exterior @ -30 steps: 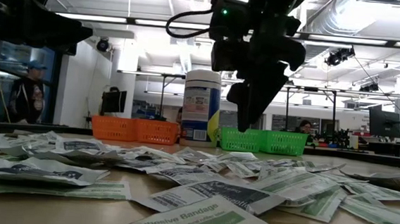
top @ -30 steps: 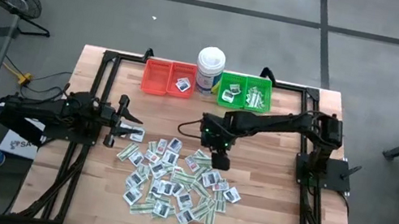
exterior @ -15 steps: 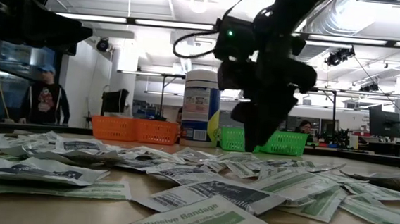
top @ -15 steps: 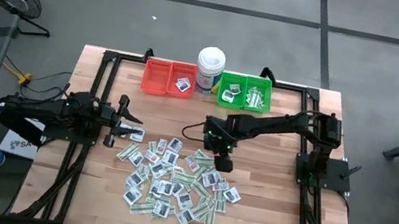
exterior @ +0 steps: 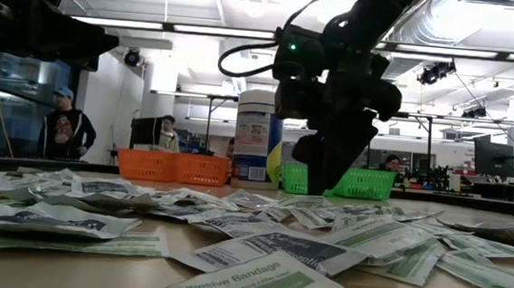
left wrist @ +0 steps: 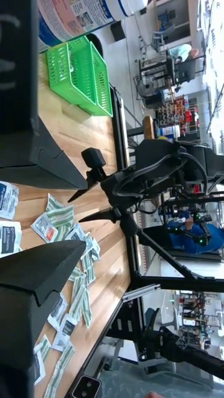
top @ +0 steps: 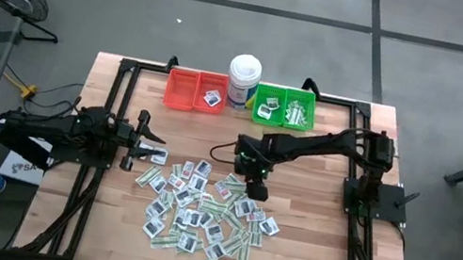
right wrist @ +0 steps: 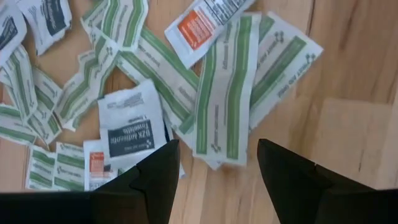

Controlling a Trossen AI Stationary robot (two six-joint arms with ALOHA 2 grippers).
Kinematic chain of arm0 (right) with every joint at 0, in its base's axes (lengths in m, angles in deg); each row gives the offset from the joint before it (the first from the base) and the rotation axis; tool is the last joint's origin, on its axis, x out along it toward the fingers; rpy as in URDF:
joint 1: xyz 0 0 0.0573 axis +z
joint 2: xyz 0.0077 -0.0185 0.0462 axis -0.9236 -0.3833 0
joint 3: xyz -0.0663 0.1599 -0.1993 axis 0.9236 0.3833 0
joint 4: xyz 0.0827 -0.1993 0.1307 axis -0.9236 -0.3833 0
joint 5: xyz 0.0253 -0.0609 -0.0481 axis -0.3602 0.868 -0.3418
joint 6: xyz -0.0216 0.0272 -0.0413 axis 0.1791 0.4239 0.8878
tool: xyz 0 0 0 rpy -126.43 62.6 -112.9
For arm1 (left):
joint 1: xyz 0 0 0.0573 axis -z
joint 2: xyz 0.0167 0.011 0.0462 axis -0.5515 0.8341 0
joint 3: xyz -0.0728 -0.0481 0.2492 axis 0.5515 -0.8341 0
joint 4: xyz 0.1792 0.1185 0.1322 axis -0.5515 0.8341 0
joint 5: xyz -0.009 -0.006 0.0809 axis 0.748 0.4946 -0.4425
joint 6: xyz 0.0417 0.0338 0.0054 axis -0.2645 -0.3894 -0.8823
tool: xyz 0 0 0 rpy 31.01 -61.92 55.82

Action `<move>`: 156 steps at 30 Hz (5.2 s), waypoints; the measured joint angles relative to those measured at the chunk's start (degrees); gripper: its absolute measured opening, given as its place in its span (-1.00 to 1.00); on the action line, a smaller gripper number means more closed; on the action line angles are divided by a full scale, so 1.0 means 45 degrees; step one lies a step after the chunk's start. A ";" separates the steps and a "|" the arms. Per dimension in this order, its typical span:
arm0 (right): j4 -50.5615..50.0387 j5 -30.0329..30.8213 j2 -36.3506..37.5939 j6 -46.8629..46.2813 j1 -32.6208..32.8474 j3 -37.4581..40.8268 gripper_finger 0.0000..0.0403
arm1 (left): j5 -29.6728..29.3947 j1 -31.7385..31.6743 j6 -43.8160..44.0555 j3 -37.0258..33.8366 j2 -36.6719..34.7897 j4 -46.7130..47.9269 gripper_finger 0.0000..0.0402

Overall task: Pick & Place First Aid Supplies
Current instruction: Put the green bandage pack into the right green bin

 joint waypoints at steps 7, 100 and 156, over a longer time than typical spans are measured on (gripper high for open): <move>0.0668 -0.0104 0.0006 -0.0434 0.0004 0.0397 0.03 | -0.0164 0.0000 0.0000 0.0000 0.0000 0.0004 -0.30; 0.1750 0.0268 0.2032 -0.3225 0.0262 0.0560 -1.00 | -0.0233 0.0000 0.0000 0.0000 0.0001 0.0039 -0.30; 0.2499 0.3106 0.0240 0.1781 0.1710 0.0571 -0.06 | -0.0233 0.0000 0.0000 0.0000 0.0001 0.0039 -0.30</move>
